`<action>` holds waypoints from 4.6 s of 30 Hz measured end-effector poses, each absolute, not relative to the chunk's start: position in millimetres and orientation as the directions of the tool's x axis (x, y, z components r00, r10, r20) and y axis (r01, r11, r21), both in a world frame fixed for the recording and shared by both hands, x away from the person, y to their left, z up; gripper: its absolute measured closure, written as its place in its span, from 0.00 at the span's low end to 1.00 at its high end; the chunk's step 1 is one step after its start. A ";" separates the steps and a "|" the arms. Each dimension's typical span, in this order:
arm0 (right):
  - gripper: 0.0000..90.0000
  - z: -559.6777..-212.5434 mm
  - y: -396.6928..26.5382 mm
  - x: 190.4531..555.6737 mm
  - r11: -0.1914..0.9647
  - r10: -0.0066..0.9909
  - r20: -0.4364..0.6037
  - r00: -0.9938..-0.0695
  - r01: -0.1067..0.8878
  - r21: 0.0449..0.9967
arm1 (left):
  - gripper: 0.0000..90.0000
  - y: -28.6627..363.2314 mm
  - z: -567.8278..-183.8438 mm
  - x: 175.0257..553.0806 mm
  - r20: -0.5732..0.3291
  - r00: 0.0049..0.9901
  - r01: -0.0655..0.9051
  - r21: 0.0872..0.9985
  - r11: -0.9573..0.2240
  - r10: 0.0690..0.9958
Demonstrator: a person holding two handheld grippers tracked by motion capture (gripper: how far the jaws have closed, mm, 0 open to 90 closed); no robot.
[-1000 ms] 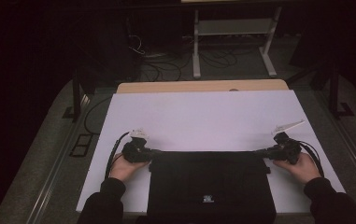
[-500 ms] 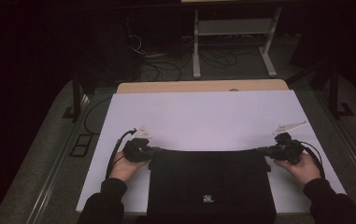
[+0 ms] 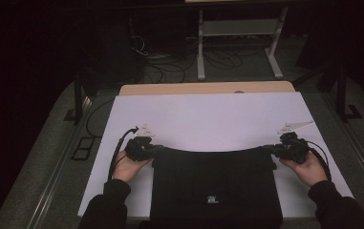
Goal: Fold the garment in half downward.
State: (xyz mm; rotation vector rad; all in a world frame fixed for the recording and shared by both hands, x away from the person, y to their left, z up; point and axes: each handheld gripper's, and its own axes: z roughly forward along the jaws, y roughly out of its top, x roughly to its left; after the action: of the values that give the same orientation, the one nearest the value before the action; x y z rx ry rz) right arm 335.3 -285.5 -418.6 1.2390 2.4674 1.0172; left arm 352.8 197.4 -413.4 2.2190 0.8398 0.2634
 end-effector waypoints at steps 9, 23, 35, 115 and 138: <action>0.95 -407.4 -282.1 345.6 0.415 0.773 0.093 -0.627 0.611 0.674 | 0.95 193.2 -397.1 365.8 -0.032 0.766 0.481 0.690 -0.540 0.642; 0.95 -387.5 -282.0 373.6 0.400 0.790 0.083 -0.608 0.613 0.682 | 0.95 190.0 -375.7 391.3 -0.016 0.753 0.489 0.683 -0.543 0.658; 0.95 -374.4 -279.2 393.8 0.400 0.800 0.074 -0.596 0.621 0.674 | 0.95 184.2 -362.2 408.2 -0.016 0.740 0.497 0.686 -0.531 0.672; 0.68 -401.0 -276.4 485.7 0.259 0.862 0.184 -0.472 0.723 0.640 | 0.65 187.9 -394.8 489.9 -0.067 0.609 0.626 0.653 -0.427 0.790; 0.00 -376.2 -273.6 468.2 0.240 0.865 0.158 -0.476 0.669 0.703 | 0.00 199.0 -372.6 468.8 -0.147 0.619 0.589 0.736 -0.333 0.771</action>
State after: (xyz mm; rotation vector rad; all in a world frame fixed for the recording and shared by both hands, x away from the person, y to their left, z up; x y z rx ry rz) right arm 468.2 -273.6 -376.2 1.4338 2.2512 1.0692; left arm 468.8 199.0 -372.6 2.0490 1.0668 0.2910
